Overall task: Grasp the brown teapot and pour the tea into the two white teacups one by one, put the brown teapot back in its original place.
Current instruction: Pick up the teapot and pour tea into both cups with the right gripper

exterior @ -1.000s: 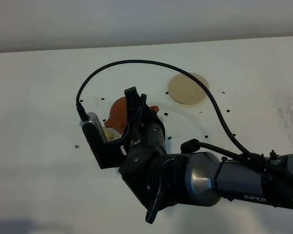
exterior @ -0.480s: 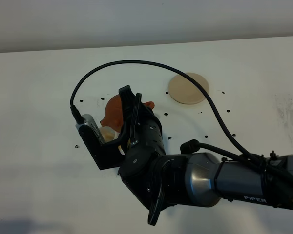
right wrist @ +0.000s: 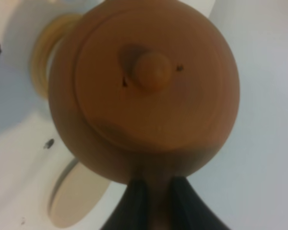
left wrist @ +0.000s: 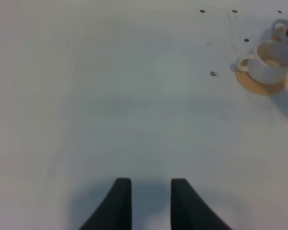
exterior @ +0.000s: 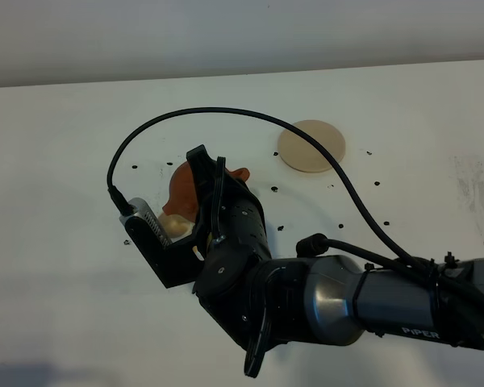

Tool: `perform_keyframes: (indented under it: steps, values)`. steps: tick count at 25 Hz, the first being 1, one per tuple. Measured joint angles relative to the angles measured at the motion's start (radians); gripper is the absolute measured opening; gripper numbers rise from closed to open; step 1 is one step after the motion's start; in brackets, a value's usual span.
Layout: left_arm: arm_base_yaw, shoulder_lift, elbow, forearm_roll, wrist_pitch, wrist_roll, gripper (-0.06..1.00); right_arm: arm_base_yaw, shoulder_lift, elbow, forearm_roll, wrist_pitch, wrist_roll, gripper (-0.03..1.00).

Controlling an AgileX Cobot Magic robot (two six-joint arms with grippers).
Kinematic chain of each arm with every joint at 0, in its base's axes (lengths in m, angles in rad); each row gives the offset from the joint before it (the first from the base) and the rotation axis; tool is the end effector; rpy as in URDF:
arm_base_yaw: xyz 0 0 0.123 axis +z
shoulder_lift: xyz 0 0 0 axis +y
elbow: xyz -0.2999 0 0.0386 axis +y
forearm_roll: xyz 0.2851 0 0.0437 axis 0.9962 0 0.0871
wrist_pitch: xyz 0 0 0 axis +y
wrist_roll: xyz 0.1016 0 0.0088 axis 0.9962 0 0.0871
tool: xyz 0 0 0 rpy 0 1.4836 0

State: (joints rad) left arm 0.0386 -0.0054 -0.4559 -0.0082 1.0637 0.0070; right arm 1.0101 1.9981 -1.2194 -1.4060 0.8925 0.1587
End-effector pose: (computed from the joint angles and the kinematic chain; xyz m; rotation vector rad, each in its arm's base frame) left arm 0.0245 0.0002 0.2757 -0.0328 2.0858 0.0178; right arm 0.2972 0.3258 0.1600 -1.8509 1.4158 -1.1318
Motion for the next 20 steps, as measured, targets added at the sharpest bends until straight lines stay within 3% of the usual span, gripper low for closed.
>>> perform_keyframes:
  steps: [20]
  values:
    - [0.000, 0.000, 0.000, 0.000, 0.000, 0.000, 0.22, 0.000, 0.000, 0.000, -0.088, 0.002, -0.034, 0.09]
